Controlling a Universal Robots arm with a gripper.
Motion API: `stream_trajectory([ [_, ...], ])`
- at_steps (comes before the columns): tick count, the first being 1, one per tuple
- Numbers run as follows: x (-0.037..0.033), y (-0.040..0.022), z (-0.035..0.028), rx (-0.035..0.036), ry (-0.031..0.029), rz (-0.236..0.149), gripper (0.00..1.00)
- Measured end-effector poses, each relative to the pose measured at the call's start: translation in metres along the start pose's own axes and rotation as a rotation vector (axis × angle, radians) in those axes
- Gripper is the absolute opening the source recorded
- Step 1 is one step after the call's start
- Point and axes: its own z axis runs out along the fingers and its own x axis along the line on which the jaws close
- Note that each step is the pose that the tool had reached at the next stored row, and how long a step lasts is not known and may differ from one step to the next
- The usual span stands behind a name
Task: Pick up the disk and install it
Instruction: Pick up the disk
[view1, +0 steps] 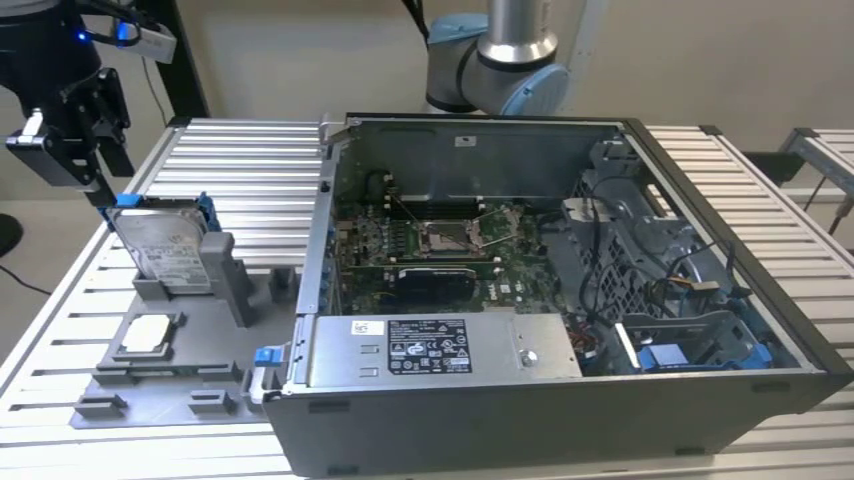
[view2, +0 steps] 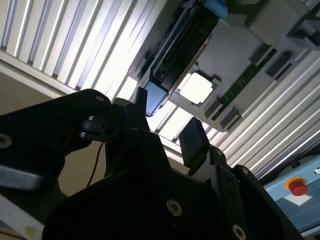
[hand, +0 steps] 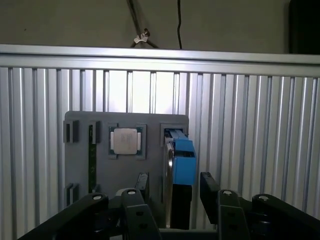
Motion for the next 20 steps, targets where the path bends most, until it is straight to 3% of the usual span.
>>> stream_trajectory([
  [1,0.0,0.0,0.0,0.0,0.0,0.0,1.0],
  [7,-0.0005,0.0,0.0011,0.0001,0.0002,0.0,1.0],
  [20,-0.0013,-0.0021,0.0239,0.0002,-0.0043,0.0,1.0],
])
